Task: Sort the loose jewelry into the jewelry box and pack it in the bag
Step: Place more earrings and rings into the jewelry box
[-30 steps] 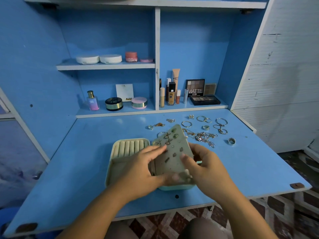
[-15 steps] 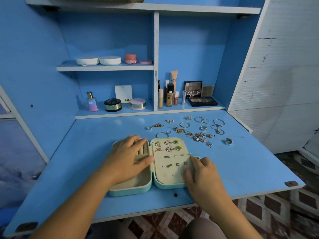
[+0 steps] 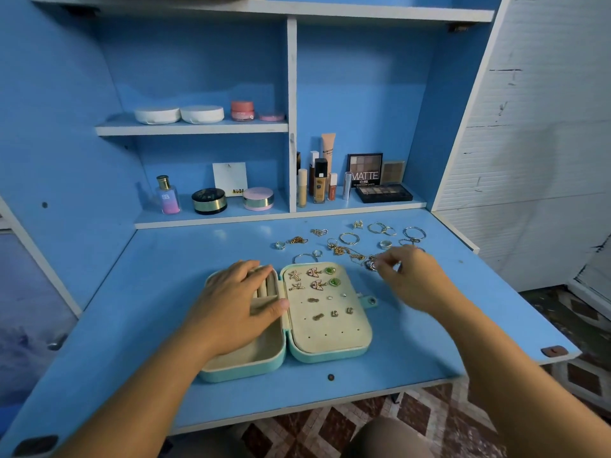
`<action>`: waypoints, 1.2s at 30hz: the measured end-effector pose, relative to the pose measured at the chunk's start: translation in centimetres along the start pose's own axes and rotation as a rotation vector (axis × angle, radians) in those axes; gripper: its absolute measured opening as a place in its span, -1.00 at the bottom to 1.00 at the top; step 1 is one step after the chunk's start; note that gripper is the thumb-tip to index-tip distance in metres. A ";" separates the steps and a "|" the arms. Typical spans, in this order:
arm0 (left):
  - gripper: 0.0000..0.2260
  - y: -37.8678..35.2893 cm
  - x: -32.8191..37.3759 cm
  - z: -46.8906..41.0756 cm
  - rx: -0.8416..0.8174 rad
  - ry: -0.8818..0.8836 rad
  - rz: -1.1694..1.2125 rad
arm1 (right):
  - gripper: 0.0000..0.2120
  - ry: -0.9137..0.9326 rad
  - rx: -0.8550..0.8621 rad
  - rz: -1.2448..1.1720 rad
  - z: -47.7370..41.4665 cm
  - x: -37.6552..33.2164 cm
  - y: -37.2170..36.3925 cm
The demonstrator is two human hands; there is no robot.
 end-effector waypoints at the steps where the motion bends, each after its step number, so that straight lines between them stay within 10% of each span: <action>1: 0.01 0.0 0.1 0.1 0.003 0.001 -0.003 | -0.90 -0.008 0.010 0.009 -1.5 0.8 0.0; 15: -0.16 -0.2 -0.3 0.1 0.065 -0.005 0.003 | -0.61 -0.185 -0.226 0.570 -14.6 5.6 -1.8; 36: -0.12 0.0 -0.3 0.2 0.055 0.021 0.062 | -0.96 -0.142 0.051 -0.414 -5.8 -0.4 1.1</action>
Point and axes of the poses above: each hand's wrist, its own z-axis away from the middle knuckle, its own y-axis out of the back of the hand, x = y × z, the point moved 5 cm from there along -z, towards the middle knuckle
